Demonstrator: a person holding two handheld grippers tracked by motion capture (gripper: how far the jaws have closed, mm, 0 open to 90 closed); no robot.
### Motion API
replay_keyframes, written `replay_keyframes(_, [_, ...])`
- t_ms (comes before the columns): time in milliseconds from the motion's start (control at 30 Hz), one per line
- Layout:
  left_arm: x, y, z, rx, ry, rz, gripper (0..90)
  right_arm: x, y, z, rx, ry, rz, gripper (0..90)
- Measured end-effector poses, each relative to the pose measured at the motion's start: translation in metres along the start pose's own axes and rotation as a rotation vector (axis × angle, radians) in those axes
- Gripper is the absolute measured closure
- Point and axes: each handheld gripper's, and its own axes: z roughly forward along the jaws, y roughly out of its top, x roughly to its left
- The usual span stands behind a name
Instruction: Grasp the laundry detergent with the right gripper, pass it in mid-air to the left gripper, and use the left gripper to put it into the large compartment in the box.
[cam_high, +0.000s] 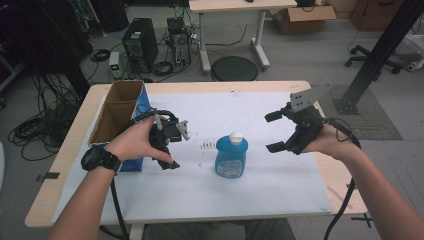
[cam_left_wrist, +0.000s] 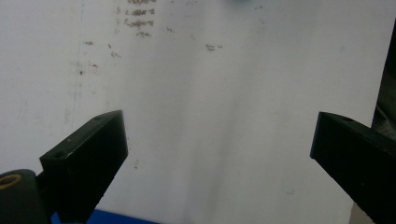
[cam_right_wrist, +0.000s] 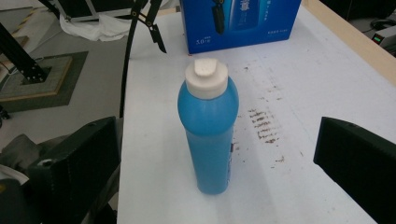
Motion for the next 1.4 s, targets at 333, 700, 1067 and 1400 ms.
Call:
replay_keyframes(333, [0.000,0.000,0.001,0.006,-0.005,0.000,4.6,-0.009,-0.022,0.019,-0.022,0.005,0.035,0.5])
replay_keyframes(700, [-0.002,0.002,0.001,0.002,-0.007,0.007,4.3,-0.013,-0.041,0.042,-0.037,0.003,0.067,0.8])
replay_keyframes(1067, [-0.003,0.002,0.001,0.000,-0.008,0.010,4.3,-0.009,-0.050,0.069,-0.028,-0.007,0.062,1.2])
replay_keyframes(1400, [-0.003,0.001,0.000,-0.001,-0.008,0.013,4.2,-0.007,-0.051,0.087,-0.041,-0.009,0.071,1.6])
